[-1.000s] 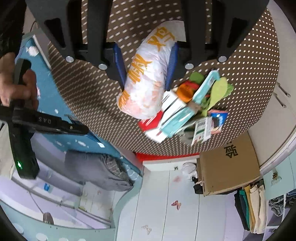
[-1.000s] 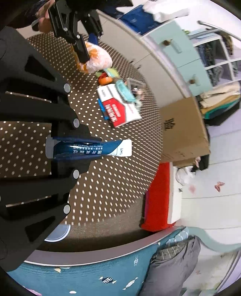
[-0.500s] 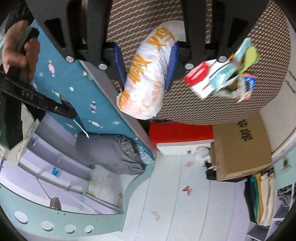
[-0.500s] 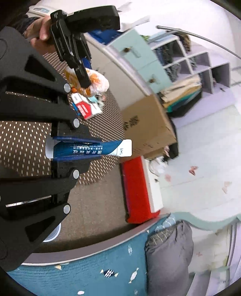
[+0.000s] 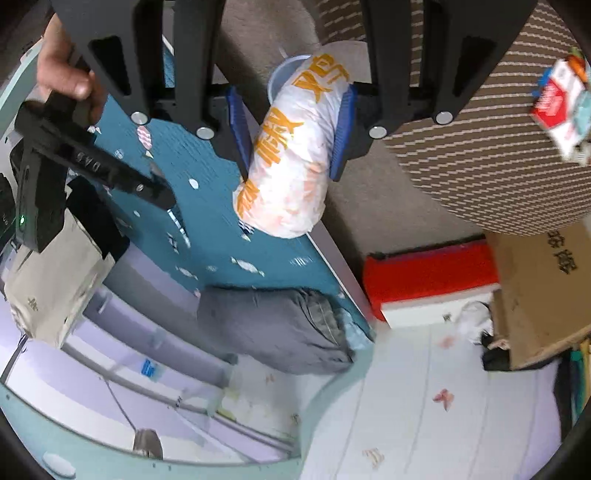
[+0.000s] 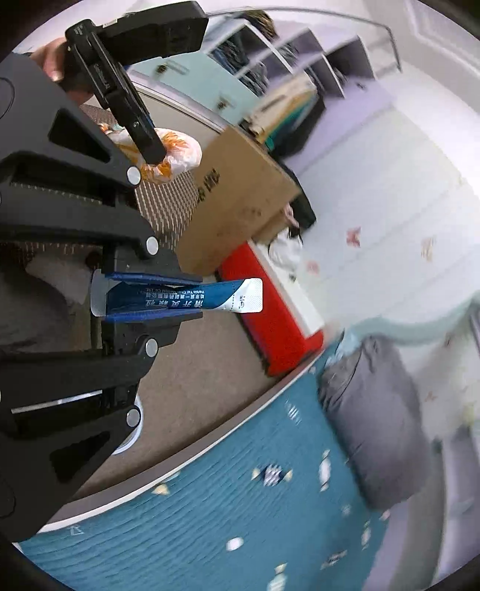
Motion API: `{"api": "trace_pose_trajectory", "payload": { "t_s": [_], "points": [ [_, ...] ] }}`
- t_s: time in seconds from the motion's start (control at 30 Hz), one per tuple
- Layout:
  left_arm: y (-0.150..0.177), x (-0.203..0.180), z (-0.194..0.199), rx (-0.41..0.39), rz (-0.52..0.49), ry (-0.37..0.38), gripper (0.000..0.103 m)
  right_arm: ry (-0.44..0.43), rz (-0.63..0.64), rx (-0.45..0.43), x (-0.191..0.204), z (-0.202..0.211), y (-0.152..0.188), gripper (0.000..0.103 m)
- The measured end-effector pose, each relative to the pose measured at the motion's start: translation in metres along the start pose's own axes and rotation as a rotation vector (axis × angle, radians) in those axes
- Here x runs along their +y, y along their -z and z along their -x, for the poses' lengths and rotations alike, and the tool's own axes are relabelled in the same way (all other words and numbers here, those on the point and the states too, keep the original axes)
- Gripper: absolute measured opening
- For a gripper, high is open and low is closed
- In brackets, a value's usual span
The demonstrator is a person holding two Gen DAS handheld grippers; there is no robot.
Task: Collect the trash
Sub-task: 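Carry both items to the wastebasket and open both tools to drop them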
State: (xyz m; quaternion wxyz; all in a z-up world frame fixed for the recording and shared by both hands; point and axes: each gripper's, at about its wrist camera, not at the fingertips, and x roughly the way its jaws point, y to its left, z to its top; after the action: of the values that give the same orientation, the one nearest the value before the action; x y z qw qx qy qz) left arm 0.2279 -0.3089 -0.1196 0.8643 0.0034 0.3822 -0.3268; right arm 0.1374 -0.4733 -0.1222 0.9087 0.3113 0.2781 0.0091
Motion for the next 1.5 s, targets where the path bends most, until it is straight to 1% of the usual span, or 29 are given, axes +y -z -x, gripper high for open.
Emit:
{"api": "trace_pose_trajectory", "payload": {
  "t_s": [0.03, 0.2, 0.33, 0.43, 0.5, 0.57, 0.6, 0.63, 0.67, 0.7, 0.73, 0.83, 0.87, 0.9, 0.93, 1.0, 1.2, 1.33, 1.5],
  "points": [
    [0.000, -0.008, -0.018, 0.023, 0.000, 0.003, 0.040, 0.018, -0.024, 0.010, -0.014, -0.005, 0.002, 0.013],
    [0.006, -0.024, -0.085, 0.127, 0.006, -0.016, 0.040, 0.073, -0.118, 0.070, -0.065, -0.035, 0.014, 0.013],
    [0.021, -0.024, -0.131, 0.220, 0.012, -0.038, 0.040, 0.095, -0.176, 0.130, -0.095, -0.065, 0.026, 0.013],
    [0.032, -0.023, -0.161, 0.279, 0.006, -0.071, 0.040, 0.102, -0.214, 0.173, -0.111, -0.085, 0.038, 0.013],
    [0.039, -0.020, -0.181, 0.327, 0.008, -0.077, 0.041, 0.104, -0.238, 0.197, -0.119, -0.095, 0.045, 0.013],
    [0.041, -0.015, -0.194, 0.353, 0.012, -0.095, 0.049, 0.095, -0.263, 0.223, -0.129, -0.107, 0.052, 0.016],
    [0.042, -0.014, -0.197, 0.355, 0.011, -0.100, 0.055, 0.091, -0.272, 0.229, -0.133, -0.111, 0.054, 0.016],
    [0.042, -0.013, -0.202, 0.360, 0.008, -0.108, 0.077, 0.095, -0.290, 0.239, -0.139, -0.117, 0.057, 0.017],
    [0.042, -0.011, -0.205, 0.364, 0.008, -0.121, 0.092, 0.095, -0.312, 0.253, -0.146, -0.121, 0.060, 0.022],
    [0.042, -0.011, -0.207, 0.361, 0.009, -0.138, 0.093, 0.090, -0.342, 0.265, -0.152, -0.124, 0.064, 0.047],
    [0.041, -0.011, -0.208, 0.359, 0.004, -0.155, 0.093, 0.091, -0.363, 0.266, -0.155, -0.124, 0.066, 0.076],
    [0.039, -0.010, -0.205, 0.358, 0.000, -0.166, 0.095, 0.075, -0.395, 0.245, -0.162, -0.116, 0.071, 0.081],
    [0.038, -0.010, -0.202, 0.352, -0.001, -0.164, 0.095, 0.075, -0.400, 0.245, -0.163, -0.113, 0.072, 0.085],
    [0.037, -0.010, -0.198, 0.344, -0.001, -0.163, 0.095, 0.078, -0.401, 0.243, -0.163, -0.111, 0.071, 0.091],
    [0.036, -0.009, -0.194, 0.336, -0.002, -0.164, 0.095, 0.086, -0.400, 0.233, -0.162, -0.107, 0.070, 0.094],
    [0.035, -0.010, -0.187, 0.320, -0.009, -0.163, 0.095, 0.103, -0.398, 0.222, -0.162, -0.097, 0.068, 0.095],
    [0.028, -0.015, -0.159, 0.273, -0.024, -0.147, 0.095, 0.121, -0.379, 0.200, -0.153, -0.082, 0.063, 0.096],
    [0.023, -0.016, -0.132, 0.225, -0.030, -0.132, 0.095, 0.131, -0.352, 0.182, -0.135, -0.067, 0.057, 0.096],
    [0.018, -0.011, -0.096, 0.163, -0.035, -0.125, 0.095, 0.131, -0.280, 0.135, -0.097, -0.047, 0.042, 0.097]
  ]
}}
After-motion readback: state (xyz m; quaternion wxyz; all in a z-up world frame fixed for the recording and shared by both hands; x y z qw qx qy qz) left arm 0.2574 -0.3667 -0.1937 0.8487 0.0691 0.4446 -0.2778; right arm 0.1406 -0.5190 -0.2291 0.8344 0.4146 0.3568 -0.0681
